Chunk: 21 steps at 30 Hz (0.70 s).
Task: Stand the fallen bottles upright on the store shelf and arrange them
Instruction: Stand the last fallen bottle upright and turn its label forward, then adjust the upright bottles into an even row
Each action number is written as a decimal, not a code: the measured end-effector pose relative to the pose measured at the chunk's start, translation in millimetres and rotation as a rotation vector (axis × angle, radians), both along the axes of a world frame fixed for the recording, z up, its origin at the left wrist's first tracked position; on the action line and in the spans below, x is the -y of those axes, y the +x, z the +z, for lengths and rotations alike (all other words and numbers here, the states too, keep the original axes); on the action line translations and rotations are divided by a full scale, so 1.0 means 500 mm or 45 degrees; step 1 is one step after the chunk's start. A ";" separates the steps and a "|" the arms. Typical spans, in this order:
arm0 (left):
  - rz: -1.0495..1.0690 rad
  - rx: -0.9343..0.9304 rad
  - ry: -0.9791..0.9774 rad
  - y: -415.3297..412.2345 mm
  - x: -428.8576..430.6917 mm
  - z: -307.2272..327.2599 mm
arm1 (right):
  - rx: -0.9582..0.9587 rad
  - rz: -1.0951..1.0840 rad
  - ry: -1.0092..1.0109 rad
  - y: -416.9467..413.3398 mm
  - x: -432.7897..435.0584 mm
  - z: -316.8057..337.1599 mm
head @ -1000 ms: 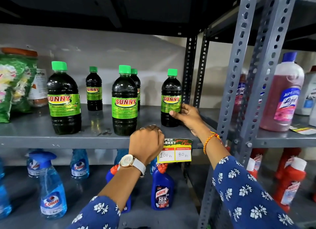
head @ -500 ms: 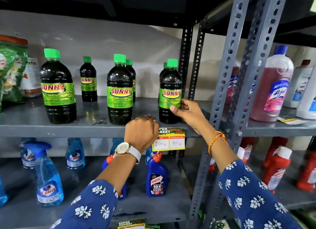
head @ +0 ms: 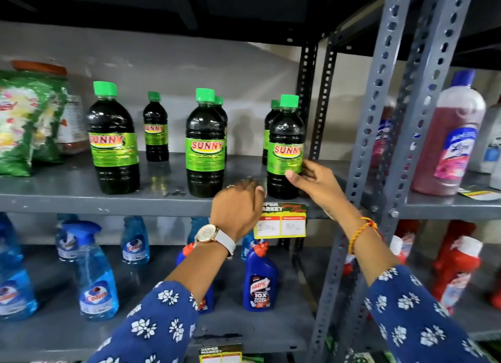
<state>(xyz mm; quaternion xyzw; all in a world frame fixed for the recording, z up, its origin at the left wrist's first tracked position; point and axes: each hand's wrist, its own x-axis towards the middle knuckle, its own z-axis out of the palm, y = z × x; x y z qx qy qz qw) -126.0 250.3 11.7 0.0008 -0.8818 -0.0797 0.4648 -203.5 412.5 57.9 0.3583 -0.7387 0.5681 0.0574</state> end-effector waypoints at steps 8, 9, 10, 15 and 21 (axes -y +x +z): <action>-0.001 -0.698 0.093 0.099 0.083 0.027 | -0.331 -0.175 -0.646 0.126 0.051 0.013; 0.125 -0.743 0.163 0.111 0.117 0.037 | -0.276 -0.095 -0.544 0.141 0.090 0.019; 0.238 -0.748 0.250 0.121 0.158 0.047 | -0.211 -0.083 -0.415 0.150 0.135 0.021; 0.443 -0.324 0.631 0.144 0.280 0.041 | -0.096 -0.310 -0.037 0.144 0.261 -0.028; 0.482 -0.141 0.685 0.135 0.309 0.021 | -0.164 -0.561 0.121 0.128 0.289 -0.044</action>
